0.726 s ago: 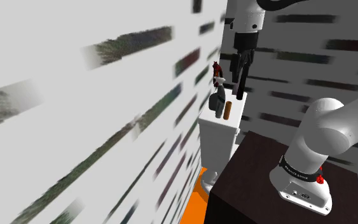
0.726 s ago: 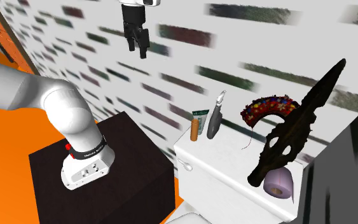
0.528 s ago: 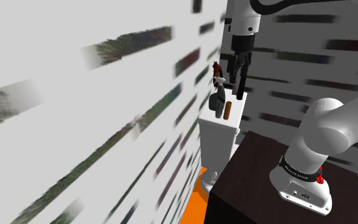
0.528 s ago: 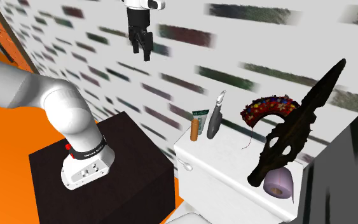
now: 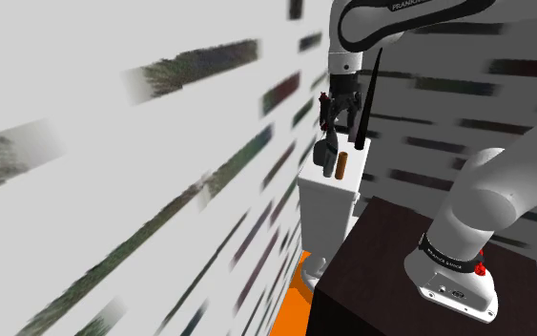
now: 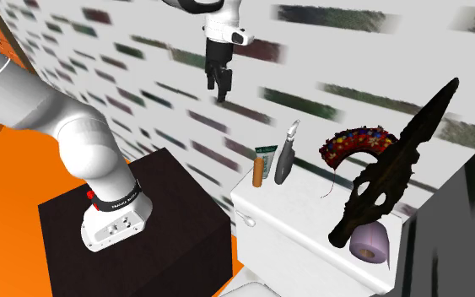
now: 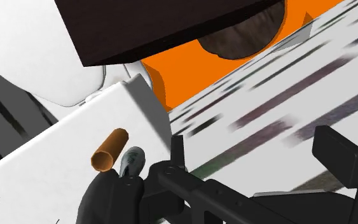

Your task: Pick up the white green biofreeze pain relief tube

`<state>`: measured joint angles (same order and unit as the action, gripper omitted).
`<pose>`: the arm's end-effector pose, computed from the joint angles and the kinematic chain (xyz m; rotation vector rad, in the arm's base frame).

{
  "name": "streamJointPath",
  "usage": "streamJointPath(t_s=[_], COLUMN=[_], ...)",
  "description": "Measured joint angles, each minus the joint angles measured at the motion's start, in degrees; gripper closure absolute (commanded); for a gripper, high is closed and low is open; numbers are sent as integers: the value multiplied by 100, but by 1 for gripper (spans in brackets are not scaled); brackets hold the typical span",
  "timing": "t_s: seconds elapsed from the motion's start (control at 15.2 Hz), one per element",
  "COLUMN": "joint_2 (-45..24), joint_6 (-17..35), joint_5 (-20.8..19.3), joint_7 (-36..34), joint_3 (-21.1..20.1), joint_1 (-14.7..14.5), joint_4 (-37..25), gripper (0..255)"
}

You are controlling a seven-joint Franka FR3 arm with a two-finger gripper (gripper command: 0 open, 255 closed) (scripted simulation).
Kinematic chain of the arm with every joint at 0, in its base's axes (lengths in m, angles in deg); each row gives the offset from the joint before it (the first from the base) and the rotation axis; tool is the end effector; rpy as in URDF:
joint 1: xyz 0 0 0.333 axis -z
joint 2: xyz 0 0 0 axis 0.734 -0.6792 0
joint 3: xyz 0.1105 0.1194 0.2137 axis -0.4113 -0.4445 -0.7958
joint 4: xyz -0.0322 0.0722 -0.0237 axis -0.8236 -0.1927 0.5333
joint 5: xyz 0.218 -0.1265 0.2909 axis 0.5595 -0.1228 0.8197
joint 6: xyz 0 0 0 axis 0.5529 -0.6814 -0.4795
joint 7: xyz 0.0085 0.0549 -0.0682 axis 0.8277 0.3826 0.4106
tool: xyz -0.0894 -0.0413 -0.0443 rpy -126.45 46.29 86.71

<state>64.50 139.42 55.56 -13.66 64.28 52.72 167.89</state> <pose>0.4021 -0.0559 0.4620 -3.0669 0.4237 0.2253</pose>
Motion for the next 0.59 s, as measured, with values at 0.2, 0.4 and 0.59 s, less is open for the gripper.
streamJointPath(t_s=[0.2,0.4,0.59], joint_2=[-396,-1008,-1582], joint_6=[292,578,848], joint_5=[-36,-25,4], joint_7=[-115,-245,-351], joint_3=[166,319,484], joint_1=[185,337,491], joint_4=[14,-200,-384], gripper=[0,0,0])
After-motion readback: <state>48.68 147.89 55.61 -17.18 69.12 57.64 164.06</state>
